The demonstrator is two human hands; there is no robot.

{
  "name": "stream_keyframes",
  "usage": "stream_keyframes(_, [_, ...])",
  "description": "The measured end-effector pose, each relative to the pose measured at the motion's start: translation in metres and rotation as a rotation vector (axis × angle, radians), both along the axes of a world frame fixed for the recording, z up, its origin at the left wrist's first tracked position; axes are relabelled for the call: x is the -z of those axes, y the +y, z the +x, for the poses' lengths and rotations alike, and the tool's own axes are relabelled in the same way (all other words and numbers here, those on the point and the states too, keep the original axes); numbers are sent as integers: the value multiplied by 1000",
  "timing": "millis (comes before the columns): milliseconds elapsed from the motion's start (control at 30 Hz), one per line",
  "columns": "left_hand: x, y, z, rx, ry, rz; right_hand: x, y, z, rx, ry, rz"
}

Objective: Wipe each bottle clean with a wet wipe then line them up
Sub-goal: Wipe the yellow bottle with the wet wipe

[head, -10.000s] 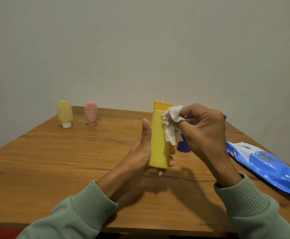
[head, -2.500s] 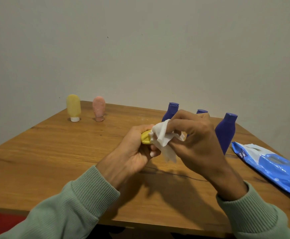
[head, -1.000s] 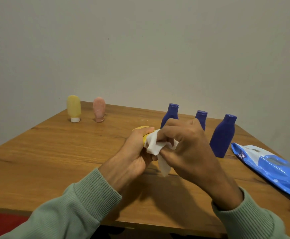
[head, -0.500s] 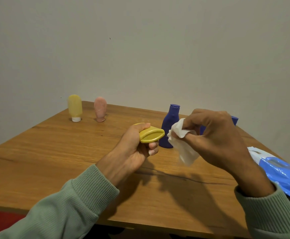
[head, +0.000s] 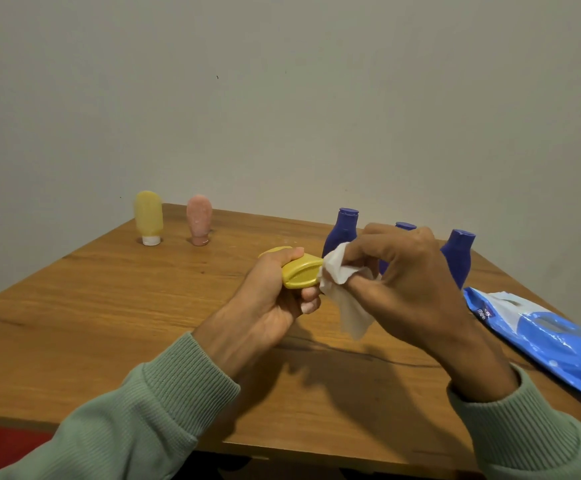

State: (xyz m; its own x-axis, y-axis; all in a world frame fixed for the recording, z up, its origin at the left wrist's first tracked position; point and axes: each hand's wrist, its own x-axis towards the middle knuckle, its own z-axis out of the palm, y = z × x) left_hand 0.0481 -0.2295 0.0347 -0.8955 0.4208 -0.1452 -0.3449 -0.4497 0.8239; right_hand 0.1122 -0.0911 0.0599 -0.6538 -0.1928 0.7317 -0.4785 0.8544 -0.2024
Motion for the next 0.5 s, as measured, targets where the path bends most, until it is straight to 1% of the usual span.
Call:
stream_keyframes(100, [0,0,1,-7,-1,8,2,-2,0,20,39,-11])
stream_keyframes(233, [4,1,1,-12,11,-16,13,-18,1,-30,61,14])
stream_keyframes(300, [7,1,1,10,-4,6,18,-24,2,-49,72,34])
stream_keyframes(367, [8,1,1,18,-5,25,19,-25,2,-60,64,42])
stream_keyframes(500, [3,2,5,6,8,-9,11,-14,0,-61,36,11])
